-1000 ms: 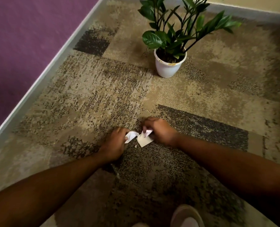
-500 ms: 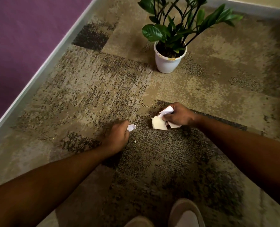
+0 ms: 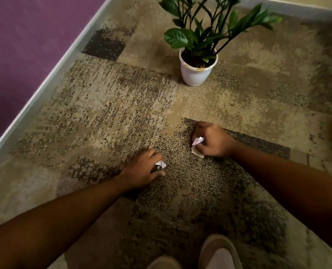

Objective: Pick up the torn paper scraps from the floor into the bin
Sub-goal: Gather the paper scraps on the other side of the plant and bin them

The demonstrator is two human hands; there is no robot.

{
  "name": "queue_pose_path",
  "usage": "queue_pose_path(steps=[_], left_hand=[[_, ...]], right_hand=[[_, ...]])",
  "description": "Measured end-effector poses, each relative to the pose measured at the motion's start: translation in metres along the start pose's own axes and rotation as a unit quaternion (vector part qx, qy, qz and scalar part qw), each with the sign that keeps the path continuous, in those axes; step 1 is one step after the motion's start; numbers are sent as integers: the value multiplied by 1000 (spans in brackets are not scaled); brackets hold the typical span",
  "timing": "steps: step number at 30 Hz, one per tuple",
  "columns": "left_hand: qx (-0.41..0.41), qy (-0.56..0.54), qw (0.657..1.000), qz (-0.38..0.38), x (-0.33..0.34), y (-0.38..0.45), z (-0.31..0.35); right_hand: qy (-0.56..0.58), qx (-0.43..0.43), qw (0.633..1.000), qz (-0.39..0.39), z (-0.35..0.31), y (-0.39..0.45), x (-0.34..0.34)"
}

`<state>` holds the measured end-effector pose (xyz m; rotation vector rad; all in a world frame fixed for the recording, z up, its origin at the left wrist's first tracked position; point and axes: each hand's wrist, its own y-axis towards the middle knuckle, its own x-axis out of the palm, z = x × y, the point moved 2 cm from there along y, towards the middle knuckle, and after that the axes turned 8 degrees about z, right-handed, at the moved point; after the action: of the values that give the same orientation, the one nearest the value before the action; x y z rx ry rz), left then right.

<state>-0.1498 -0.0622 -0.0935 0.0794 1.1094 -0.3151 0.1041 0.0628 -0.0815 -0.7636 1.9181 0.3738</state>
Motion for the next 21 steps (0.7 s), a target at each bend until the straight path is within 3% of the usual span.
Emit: queue_pose_path(steps=[5, 14, 19, 21], left_hand=[[0, -21, 1000, -8, 1, 1, -7], [-3, 45, 999, 1, -2, -4, -29], [-35, 51, 998, 27, -8, -5, -30], [-9, 87, 996, 18, -9, -6, -30]], right_hand=[[-96, -13, 992, -83, 10, -12, 7], [-38, -40, 998, -12, 12, -16, 9], [-30, -48, 998, -9, 10, -7, 7], [-38, -50, 998, -6, 11, -5, 8]])
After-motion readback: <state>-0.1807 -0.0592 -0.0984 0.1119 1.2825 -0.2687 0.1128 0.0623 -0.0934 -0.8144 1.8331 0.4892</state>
